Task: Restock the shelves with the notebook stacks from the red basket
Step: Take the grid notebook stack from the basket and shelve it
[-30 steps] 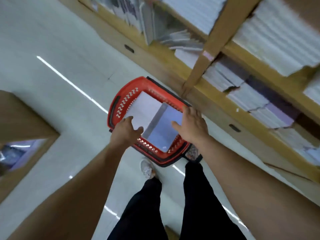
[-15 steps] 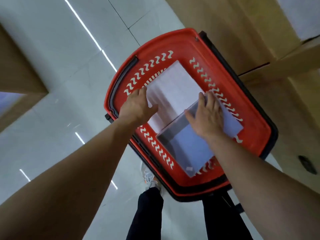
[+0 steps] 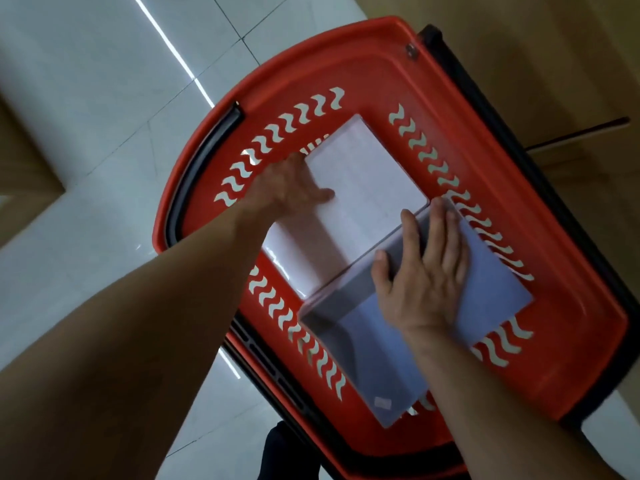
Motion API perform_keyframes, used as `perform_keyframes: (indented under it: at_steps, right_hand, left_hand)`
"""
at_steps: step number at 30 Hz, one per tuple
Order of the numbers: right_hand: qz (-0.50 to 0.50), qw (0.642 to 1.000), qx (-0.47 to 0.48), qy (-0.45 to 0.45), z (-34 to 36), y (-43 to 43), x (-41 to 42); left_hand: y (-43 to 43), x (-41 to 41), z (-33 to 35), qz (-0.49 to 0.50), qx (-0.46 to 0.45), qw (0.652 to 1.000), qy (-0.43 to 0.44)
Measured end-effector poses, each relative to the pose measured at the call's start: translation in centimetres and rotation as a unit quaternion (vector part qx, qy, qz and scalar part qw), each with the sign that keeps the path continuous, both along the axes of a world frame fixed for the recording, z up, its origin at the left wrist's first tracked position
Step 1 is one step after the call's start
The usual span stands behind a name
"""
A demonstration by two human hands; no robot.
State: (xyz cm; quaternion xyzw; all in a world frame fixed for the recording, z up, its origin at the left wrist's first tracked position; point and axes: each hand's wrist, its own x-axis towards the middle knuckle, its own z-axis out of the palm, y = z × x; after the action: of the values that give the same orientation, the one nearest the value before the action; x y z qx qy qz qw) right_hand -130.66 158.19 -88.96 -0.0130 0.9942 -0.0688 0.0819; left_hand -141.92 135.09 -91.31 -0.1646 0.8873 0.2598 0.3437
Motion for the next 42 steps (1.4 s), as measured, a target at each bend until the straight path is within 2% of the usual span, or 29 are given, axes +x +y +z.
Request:
perform_keyframes:
  at_steps: [4, 10, 17, 24, 31, 35, 38, 40, 42]
  right_hand:
    - [0.003, 1.0, 0.004, 0.019, -0.4, -0.1, 0.1]
    - [0.004, 0.999, 0.007, 0.036, -0.7, -0.2, 0.1]
    - [0.003, 0.999, 0.008, 0.041, -0.7, -0.2, 0.1]
    - [0.002, 0.999, 0.011, 0.044, -0.9, -0.2, 0.1]
    - [0.003, 1.0, 0.01, 0.018, -0.7, -0.1, 0.0]
    - [0.014, 0.999, 0.008, -0.041, 0.4, 0.1, -0.6]
    - [-0.007, 0.992, -0.045, -0.114, 2.8, -0.3, -1.7]
    - [-0.052, 0.979, -0.124, -0.151, 5.6, -1.0, -2.3]
    - [-0.073, 0.963, -0.211, -0.148, 9.1, -2.3, -2.7]
  left_hand:
    - [-0.3, 0.5, -0.2, 0.054, 0.051, 0.997, 0.026]
    - [-0.3, 1.0, 1.7, -0.007, -0.014, 1.0, 0.003]
    - [-2.4, 1.4, 4.9, -0.05, 0.151, 0.987, -0.026]
    - [-2.0, 1.6, 6.2, -0.035, 0.171, 0.982, -0.066]
    - [0.0, 4.0, 9.9, -0.069, 0.152, 0.985, 0.049]
    - [0.2, 4.7, 12.7, -0.039, 0.145, 0.986, 0.066]
    - [-0.8, 5.0, 15.7, 0.005, 0.151, 0.984, 0.092]
    - [-1.7, 5.4, 18.4, 0.026, 0.156, 0.981, 0.111]
    - [-2.8, 6.2, 21.6, 0.053, 0.162, 0.977, 0.131]
